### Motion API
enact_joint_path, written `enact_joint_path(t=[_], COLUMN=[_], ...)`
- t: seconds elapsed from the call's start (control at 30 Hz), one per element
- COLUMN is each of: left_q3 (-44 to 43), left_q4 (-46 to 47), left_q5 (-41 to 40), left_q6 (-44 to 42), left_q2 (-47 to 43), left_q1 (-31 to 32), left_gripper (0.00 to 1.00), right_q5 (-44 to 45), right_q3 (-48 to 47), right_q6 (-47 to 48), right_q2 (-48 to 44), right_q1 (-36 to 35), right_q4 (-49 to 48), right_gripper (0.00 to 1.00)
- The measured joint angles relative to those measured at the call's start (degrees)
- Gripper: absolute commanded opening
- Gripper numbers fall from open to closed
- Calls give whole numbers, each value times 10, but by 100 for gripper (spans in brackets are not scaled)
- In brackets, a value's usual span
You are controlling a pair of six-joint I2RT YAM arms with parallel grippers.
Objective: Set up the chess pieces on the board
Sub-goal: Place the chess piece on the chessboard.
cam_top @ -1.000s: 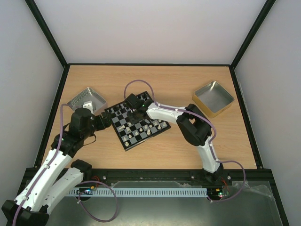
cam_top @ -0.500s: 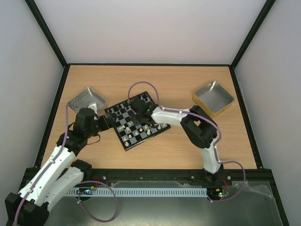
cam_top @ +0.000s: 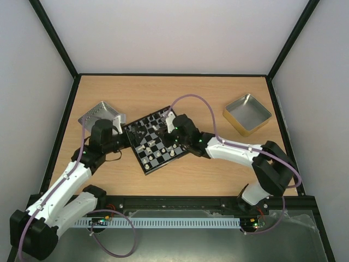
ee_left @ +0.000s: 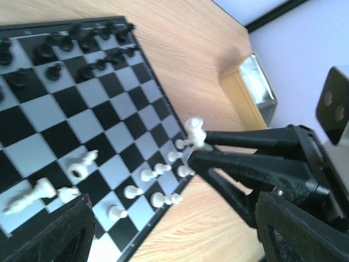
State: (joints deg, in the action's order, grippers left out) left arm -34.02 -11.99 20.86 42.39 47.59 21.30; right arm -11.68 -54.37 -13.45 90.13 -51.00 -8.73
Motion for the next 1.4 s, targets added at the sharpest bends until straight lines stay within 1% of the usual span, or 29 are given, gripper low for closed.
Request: enact_joint_path(t=[0.1,0.23,0.4,0.5,0.63,0.83,1.03,1.13,1.4], left_q3=[-12,-16,-17,-18,-18,-17,-12,-9,-9], left_q4=[10,21,21,38,76,107,116,113,112], left_q5=[46,93,109,126,173,233,263,269,278], left_q6=[-9,-11,-5,12,33,50,52,48,34], left_q2=[9,14,30,45,67,69,68,68,76], left_q1=[-1,-1,-5,-7,-7,-7,-9,-10,-11], left_gripper=[79,72,59,56,52,37,19,18,22], right_q5=[-51,-110,-155,-170,-181,-184,-187,-191,-197], right_q3=[44,93,122,129,131,132,132,132,133], right_q6=[4,8,8,8,8,8,8,8,9], right_q2=[-37,-76,-104,-110,-111,-111,-114,-116,-117], right_q1=[0,0,0,0,0,0,0,0,0], right_q4=[-47,-91,-131,-149,-161,-164,-164,-165,-165], right_gripper=[7,7,7,7,7,7,7,7,7])
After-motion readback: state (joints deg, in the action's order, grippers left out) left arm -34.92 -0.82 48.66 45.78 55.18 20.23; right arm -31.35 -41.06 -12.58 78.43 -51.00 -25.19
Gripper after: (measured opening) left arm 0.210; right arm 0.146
